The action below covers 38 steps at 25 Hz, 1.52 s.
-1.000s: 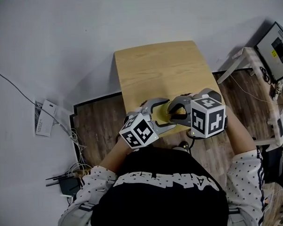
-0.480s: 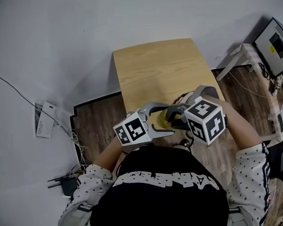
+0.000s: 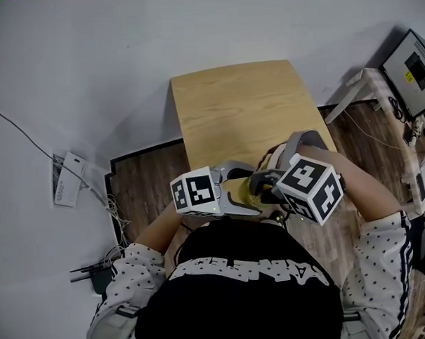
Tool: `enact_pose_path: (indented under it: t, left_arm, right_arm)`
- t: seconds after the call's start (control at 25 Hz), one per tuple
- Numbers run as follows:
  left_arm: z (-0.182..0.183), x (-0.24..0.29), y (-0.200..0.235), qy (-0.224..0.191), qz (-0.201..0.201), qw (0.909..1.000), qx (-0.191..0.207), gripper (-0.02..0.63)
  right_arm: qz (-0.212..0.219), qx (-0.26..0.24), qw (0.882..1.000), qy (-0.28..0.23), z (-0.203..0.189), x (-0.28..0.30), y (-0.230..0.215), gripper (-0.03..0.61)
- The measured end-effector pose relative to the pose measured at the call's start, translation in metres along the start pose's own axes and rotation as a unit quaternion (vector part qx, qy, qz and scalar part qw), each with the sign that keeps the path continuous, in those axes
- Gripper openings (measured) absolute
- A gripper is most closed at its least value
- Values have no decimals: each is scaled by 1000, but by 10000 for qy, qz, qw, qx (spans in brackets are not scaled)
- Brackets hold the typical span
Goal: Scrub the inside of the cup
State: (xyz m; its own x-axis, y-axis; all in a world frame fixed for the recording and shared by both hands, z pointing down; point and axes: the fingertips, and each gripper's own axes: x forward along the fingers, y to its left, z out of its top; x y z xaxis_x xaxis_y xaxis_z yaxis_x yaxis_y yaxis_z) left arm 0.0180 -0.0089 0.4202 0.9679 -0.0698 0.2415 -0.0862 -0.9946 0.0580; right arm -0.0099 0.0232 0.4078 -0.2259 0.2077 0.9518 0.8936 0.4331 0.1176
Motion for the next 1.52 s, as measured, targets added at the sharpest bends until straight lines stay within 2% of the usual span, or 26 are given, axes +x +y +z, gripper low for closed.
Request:
enact_pose_path:
  t: [0.2, 0.36, 0.44, 0.52, 0.72, 1.0, 1.12, 1.32, 1.52]
  left_arm:
    - [1, -5, 1, -160, -85, 9997, -175, 365]
    - [2, -7, -2, -219, -369, 9983, -401, 365]
    - [1, -7, -5, -222, -474, 9977, -432, 365]
    - [-1, -7, -2, -196, -361, 9985, -371, 365]
    - [-8, -9, 17, -54, 270, 9996, -70, 365]
    - [-17, -13, 41, 50, 1101, 9939, 15, 365]
    - [-13, -16, 51, 80, 1517, 9883, 158, 365]
    - [-16, -19, 63, 269, 2241, 9730, 483, 365]
    - [-18, -19, 67, 353, 2636, 9617, 668, 365]
  right_arm:
    - [-239, -277, 9993, 124, 1, -5, -5, 57]
    - [-429, -626, 9966, 312, 2, -7, -7, 57]
    - [-466, -662, 9963, 296, 2, -4, -7, 55]
    - [-502, -537, 9970, 249, 0, -2, -8, 55]
    - [-704, 68, 9970, 325, -20, 3, -21, 54]
    - [-943, 1045, 9894, 356, -39, 14, -35, 54]
    - [-1118, 1480, 9820, 362, -47, 14, -42, 54]
    - [-1196, 2112, 9689, 473, -56, 15, -49, 54]
    - [-1175, 3116, 9421, 390, -54, 17, -54, 54]
